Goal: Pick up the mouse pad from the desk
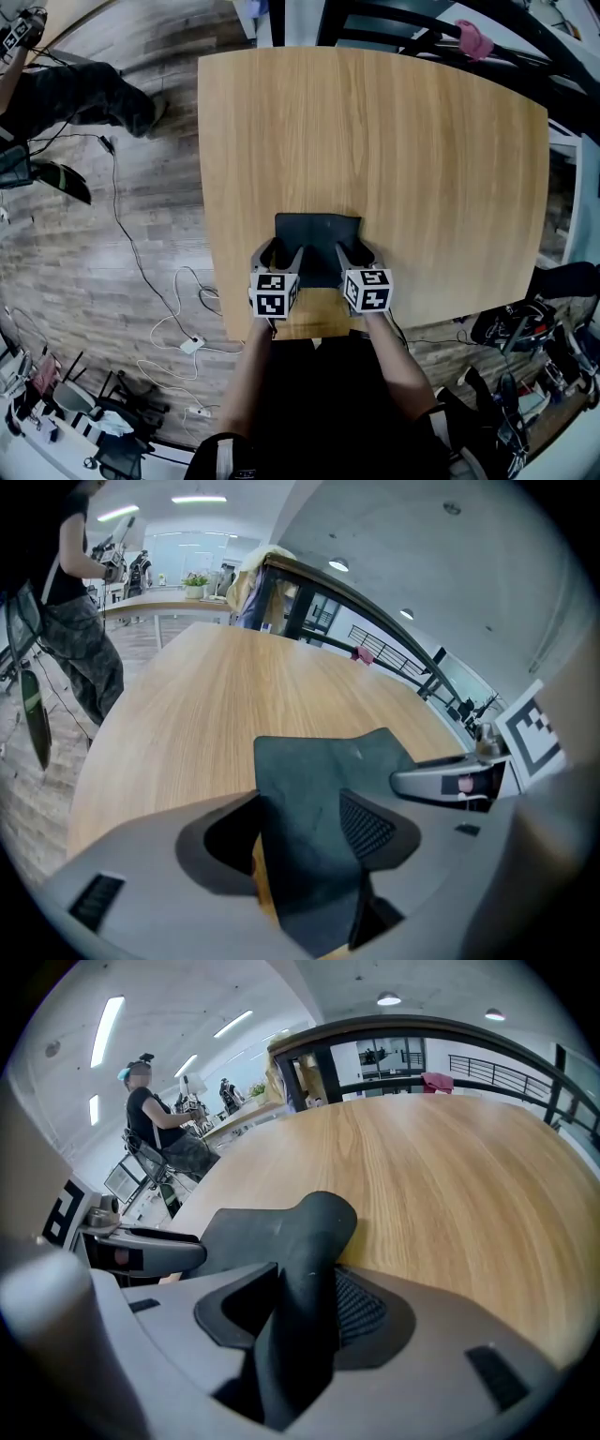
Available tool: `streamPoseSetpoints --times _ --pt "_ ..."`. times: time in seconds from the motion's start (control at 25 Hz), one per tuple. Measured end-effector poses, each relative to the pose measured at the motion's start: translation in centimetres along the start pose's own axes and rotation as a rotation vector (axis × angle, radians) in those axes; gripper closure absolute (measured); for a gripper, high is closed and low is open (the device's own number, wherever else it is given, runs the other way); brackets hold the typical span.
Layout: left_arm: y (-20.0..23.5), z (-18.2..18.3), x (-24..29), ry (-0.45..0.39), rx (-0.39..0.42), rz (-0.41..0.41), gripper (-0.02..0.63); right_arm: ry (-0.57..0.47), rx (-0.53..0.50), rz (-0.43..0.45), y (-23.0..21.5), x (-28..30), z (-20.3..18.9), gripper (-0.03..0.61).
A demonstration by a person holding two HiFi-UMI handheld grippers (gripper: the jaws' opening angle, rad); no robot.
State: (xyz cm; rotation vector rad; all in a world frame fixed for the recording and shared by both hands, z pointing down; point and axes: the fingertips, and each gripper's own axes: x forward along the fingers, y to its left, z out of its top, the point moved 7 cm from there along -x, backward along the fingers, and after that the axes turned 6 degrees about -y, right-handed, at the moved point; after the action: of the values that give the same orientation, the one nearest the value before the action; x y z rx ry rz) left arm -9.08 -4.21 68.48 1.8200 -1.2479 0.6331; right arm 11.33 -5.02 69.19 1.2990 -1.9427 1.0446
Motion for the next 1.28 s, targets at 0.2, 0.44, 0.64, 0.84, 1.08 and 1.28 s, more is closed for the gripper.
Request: streamPoseSetpoints --times 0.2,0.44,0.64,0.84,1.08,1.28 --pt "0.0 0.0 0.2 0.000 0.005 0.009 0.356 -0.007 -0.039 0.002 -0.1 0.1 -0.1 0.390" --pt "0.4 -0.1 0.1 -0.015 0.000 0.013 0.356 0.018 -0.033 0.033 -0.3 0.1 0.0 0.407" --pt "0.7 0.0 0.2 -0.023 -0.014 0.007 0.367 0.025 -0.043 0.039 -0.1 0.0 0.3 0.420" --pt "1.2 0.0 -0.2 -0.030 -0.033 0.019 0.419 0.020 -0.049 0.049 0.1 -0.5 0.7 0.428" --pt "2.1 0.0 -1.2 -0.071 -0.071 0.066 0.480 0.006 -0.059 0.061 0.6 -1.0 0.9 0.443" --pt "2.2 -0.2 -1.6 -0.100 -0.094 0.080 0.528 0.002 -0.044 0.068 0.5 -1.3 0.7 0.451"
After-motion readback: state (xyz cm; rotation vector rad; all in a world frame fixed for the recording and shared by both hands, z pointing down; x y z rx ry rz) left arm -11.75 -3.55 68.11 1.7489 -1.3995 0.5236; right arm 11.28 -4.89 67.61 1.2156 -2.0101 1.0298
